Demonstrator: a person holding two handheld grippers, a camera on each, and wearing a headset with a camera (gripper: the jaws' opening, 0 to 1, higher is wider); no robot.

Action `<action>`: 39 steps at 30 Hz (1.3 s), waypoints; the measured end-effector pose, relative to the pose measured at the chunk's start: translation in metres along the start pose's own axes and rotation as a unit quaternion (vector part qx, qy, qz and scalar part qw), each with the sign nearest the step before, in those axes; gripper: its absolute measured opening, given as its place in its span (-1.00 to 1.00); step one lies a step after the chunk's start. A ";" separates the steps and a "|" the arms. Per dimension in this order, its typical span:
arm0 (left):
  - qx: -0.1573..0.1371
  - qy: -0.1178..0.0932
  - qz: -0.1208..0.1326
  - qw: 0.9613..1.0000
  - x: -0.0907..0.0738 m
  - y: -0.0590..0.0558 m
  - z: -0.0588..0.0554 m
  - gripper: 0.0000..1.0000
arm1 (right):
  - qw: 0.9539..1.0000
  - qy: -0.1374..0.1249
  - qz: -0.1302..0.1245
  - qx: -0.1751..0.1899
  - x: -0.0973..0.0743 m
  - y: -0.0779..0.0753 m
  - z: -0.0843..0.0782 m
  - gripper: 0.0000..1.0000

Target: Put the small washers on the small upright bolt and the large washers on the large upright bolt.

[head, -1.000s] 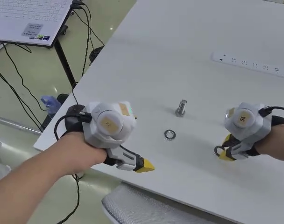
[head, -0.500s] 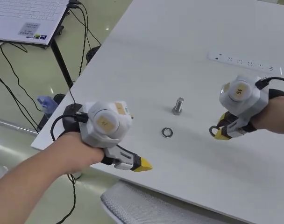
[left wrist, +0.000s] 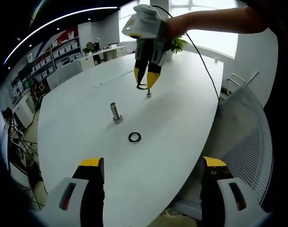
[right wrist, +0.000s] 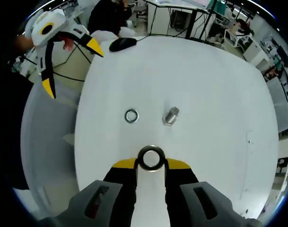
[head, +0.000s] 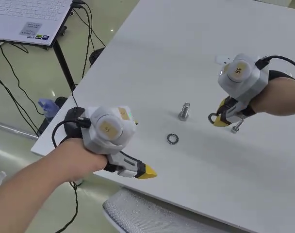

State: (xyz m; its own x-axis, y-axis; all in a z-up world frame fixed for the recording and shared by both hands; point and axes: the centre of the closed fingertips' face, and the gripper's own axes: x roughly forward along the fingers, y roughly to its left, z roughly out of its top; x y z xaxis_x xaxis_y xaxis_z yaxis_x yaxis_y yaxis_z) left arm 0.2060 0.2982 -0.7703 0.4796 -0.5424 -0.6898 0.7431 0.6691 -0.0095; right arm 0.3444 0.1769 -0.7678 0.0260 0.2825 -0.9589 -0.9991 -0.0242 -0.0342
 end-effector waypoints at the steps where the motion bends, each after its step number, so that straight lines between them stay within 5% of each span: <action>1: -0.001 -0.001 0.000 1.000 0.000 0.000 0.000 0.67 | 1.000 -0.001 0.000 0.000 0.000 -0.001 0.002 -0.56; 17: -0.001 0.003 -0.004 1.000 0.003 0.008 -0.001 0.66 | 1.000 -0.007 0.000 -0.016 0.012 -0.037 0.035 -0.56; 39: -0.006 0.007 -0.006 1.000 0.004 0.018 -0.006 0.60 | 0.999 0.004 0.016 -0.031 0.050 -0.047 0.058 -0.56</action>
State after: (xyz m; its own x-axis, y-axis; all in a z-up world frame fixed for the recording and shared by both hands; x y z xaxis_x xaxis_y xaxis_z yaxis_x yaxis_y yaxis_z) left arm 0.2182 0.3108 -0.7775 0.4642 -0.5435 -0.6994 0.7435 0.6683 -0.0259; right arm 0.3912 0.2484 -0.7980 -0.0050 0.2723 -0.9622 -0.9956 -0.0919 -0.0208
